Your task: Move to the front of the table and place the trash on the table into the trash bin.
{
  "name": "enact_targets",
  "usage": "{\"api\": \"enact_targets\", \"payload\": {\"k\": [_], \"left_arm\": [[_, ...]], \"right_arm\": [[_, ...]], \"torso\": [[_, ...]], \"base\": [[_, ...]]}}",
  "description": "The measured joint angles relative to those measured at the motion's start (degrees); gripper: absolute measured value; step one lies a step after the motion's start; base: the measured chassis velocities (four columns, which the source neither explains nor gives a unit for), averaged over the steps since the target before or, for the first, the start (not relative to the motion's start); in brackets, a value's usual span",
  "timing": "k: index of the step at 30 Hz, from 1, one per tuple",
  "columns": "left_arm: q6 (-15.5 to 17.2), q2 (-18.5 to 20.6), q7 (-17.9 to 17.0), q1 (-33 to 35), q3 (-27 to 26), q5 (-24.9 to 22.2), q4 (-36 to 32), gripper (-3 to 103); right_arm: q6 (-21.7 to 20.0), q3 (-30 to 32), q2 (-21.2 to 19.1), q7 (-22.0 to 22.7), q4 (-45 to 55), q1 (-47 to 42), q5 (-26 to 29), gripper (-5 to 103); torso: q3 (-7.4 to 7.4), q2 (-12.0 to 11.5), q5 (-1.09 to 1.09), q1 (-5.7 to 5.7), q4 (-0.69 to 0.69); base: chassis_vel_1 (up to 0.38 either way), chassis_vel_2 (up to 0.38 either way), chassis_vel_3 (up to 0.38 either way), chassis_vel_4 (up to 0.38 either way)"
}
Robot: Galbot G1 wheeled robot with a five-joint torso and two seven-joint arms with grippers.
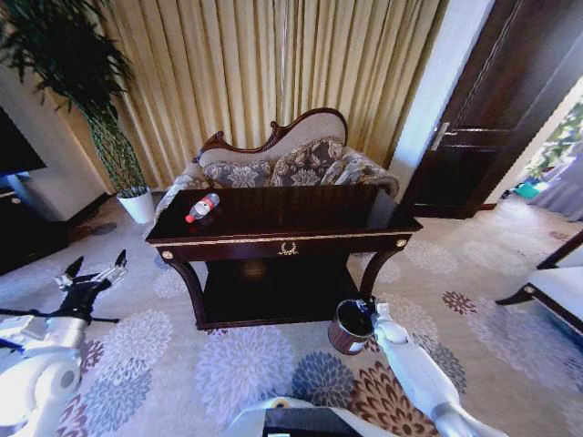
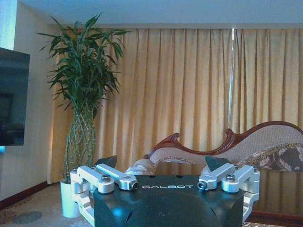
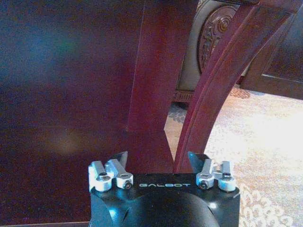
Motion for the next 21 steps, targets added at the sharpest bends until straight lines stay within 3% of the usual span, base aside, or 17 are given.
{"api": "enact_targets", "payload": {"k": [5, 8, 21], "left_arm": [[0.0, -0.1, 0.0, 0.0, 0.0, 0.0, -0.1, 100], [0.0, -0.1, 0.0, 0.1, 0.0, 0.0, -0.1, 100], [-0.1, -0.2, 0.0, 0.2, -0.2, 0.0, -0.2, 100]], "right_arm": [[0.0, 0.1, -0.2, 0.0, 0.1, -0.2, 0.1, 94], [0.0, 0.1, -0.2, 0.0, 0.3, -0.5, 0.1, 99], [0.2, 0.1, -0.2, 0.1, 1.0, -0.6, 0.2, 100]], "torso": [[0.0, 0.0, 0.0, 0.0, 0.0], [0.0, 0.0, 0.0, 0.0, 0.0], [0.0, 0.0, 0.0, 0.0, 0.0]], "base": [[0.0, 0.0, 0.0, 0.0], [0.0, 0.0, 0.0, 0.0], [0.0, 0.0, 0.0, 0.0]]}}
